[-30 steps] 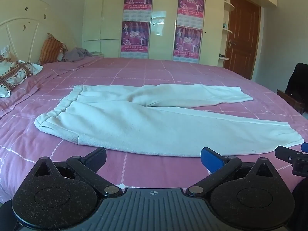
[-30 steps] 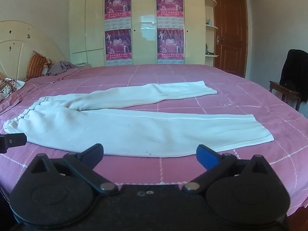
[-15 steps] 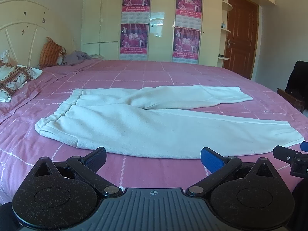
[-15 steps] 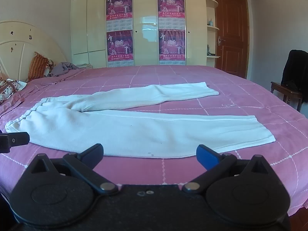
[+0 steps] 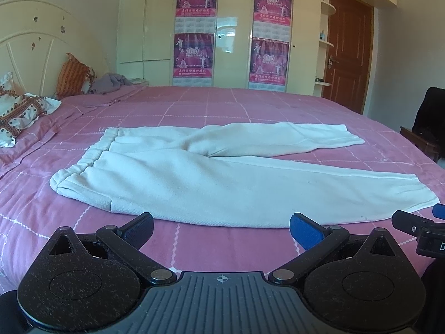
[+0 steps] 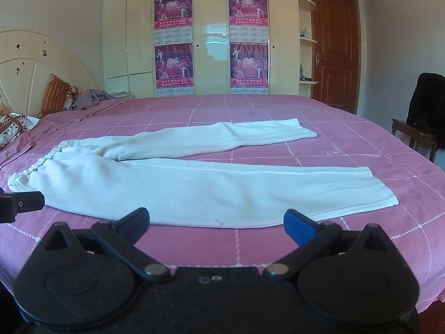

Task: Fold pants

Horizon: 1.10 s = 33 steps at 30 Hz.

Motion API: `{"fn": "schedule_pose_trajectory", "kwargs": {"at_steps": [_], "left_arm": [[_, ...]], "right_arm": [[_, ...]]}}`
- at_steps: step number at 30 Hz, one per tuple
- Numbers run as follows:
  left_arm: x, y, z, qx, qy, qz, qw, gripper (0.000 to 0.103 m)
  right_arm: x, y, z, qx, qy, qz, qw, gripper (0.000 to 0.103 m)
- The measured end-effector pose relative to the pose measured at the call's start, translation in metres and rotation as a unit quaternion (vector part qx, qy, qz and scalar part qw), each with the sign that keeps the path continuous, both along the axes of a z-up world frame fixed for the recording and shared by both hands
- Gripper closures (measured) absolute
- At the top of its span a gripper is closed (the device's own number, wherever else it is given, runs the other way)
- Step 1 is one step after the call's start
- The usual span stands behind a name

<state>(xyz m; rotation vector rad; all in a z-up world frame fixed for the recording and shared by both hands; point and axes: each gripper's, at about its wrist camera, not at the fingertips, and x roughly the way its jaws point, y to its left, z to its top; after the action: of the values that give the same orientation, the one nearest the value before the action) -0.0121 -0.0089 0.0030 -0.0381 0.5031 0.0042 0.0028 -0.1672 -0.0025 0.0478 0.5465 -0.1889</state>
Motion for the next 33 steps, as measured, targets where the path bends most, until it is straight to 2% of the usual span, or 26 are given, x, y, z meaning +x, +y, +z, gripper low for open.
{"fn": "schedule_pose_trajectory", "kwargs": {"at_steps": [33], "left_arm": [[0.0021, -0.0026, -0.0025, 0.0, 0.003, -0.002, 1.0, 0.0]], "right_arm": [[0.0005, -0.0005, -0.0019, -0.001, 0.001, -0.001, 1.0, 0.0]]}}
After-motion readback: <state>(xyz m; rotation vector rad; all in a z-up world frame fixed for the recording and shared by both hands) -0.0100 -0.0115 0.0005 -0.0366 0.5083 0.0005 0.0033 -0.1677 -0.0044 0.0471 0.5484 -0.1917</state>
